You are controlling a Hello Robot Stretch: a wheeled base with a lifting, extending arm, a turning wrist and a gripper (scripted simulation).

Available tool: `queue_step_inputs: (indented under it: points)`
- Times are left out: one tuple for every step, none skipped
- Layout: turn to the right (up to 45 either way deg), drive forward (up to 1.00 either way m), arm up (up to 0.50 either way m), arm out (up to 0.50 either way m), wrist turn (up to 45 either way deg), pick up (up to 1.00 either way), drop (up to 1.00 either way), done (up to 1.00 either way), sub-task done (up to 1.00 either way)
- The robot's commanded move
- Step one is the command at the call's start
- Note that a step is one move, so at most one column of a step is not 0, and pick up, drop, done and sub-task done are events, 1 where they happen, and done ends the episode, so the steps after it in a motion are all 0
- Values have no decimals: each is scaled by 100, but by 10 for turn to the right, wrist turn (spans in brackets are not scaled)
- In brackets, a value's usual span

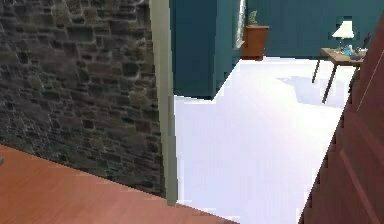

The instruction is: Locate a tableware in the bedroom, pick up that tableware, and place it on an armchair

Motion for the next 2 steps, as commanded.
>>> queue_step_inputs:
  points:
    - [120,0,0,0,0,0,0,0,0]
    - [0,100,0,0,0,0,0,0,0]
